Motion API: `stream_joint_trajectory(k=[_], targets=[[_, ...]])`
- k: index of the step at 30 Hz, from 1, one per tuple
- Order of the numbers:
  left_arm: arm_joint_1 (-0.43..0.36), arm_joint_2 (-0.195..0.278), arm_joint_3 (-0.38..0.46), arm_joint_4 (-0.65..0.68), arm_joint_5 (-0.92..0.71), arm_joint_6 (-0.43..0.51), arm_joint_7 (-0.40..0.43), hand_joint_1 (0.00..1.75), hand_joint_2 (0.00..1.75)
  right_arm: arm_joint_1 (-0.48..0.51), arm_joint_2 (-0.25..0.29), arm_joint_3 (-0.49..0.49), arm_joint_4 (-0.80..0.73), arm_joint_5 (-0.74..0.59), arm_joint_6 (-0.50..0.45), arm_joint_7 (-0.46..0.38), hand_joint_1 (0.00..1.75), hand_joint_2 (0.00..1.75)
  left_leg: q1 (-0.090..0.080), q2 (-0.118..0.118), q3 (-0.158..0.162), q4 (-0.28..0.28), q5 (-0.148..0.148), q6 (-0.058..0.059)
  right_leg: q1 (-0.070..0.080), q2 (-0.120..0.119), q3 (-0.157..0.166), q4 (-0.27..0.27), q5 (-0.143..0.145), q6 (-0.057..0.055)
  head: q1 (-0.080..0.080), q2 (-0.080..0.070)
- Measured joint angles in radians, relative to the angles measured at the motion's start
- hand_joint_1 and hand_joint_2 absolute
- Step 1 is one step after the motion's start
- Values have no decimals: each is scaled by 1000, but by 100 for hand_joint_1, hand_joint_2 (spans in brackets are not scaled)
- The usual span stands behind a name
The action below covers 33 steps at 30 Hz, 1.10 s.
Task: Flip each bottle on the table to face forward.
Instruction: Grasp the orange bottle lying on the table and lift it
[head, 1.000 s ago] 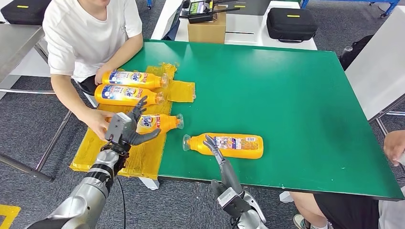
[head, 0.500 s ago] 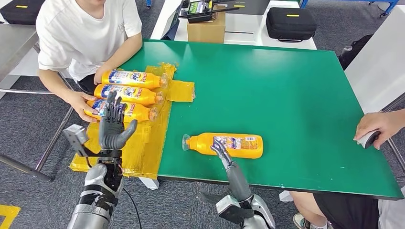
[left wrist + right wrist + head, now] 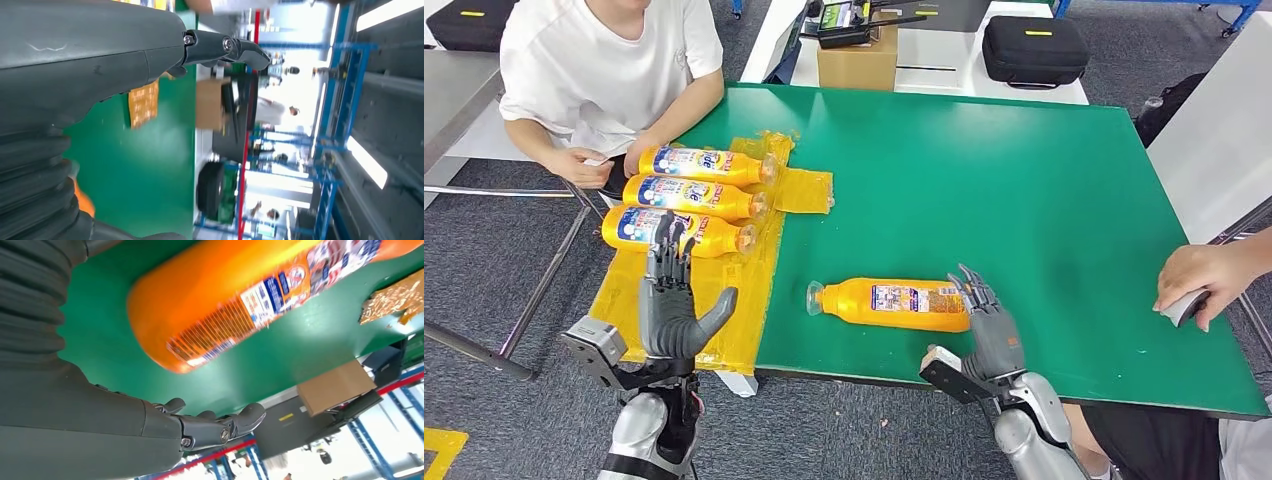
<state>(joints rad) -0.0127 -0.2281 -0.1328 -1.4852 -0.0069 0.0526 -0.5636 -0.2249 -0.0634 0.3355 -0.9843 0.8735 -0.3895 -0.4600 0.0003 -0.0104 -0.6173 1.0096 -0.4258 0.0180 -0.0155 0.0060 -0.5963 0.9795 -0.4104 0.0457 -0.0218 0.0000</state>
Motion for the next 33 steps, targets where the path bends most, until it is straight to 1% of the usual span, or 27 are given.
stream_joint_trajectory(k=[7, 13, 16, 18, 21, 23, 25, 30, 33], targets=[[9, 1, -47, 3, 6, -7, 19, 0, 175, -74, 1, -6, 94, 23, -20, 14, 0, 175, 1, 0, 0, 0, 0, 0, 1, 0, 0, 0, 0, 0, 0, 0], [9, -8, -69, 42, 92, -38, 118, 0, 175, -142, 14, -6, 176, -3, -19, -6, 0, 175, 1, 0, 0, 0, 0, 0, 1, 0, 0, 0, 0, 0, 0, 0], [8, -9, -93, 60, 125, -46, 150, 0, 175, -174, 33, -6, 220, -12, -3, -12, 0, 175, 1, 0, 0, 0, 0, 0, 1, 0, 0, 0, 0, 0, 0, 0], [7, -9, -104, 68, 130, -33, 163, 0, 175, -193, 43, -4, 247, -16, 11, -24, 0, 175, 1, 0, 0, 0, 0, 0, 1, 0, 0, 0, 0, 0, 0, 0], [6, -8, -119, 77, 124, -2, 172, 0, 175, -218, 54, 6, 294, -22, 47, -40, 0, 175, 1, 0, 0, 0, 0, 0, 1, 0, 0, 0, 0, 0, 0, 0], [7, -8, -132, 78, 122, 3, 173, 0, 175, -233, 62, 16, 327, -18, 78, -30, 0, 175, 1, 0, 0, 0, 0, 0, 1, 0, 0, 1, 0, 0, 0, 0], [7, -8, -144, 78, 121, 5, 174, 0, 175, -253, 70, 28, 363, -11, 117, -8, 0, 175, 1, 0, 0, 0, 0, 0, 1, 0, 0, 1, 0, 0, 0, 0], [4, -6, -160, 96, 127, -1, 194, 0, 175, -333, 85, 65, 462, 3, 260, 64, 0, 175, 1, 2, 1, 0, 0, 0, 1, 1, 1, 0, 0, 0, 0, 0], [0, -6, -162, 111, 170, -48, 230, 0, 175, -373, 91, 87, 502, 11, 315, 94, 0, 175, 1, 2, 3, 0, 0, 0, 1, 1, 2, 0, 0, 0, 0, 0]])
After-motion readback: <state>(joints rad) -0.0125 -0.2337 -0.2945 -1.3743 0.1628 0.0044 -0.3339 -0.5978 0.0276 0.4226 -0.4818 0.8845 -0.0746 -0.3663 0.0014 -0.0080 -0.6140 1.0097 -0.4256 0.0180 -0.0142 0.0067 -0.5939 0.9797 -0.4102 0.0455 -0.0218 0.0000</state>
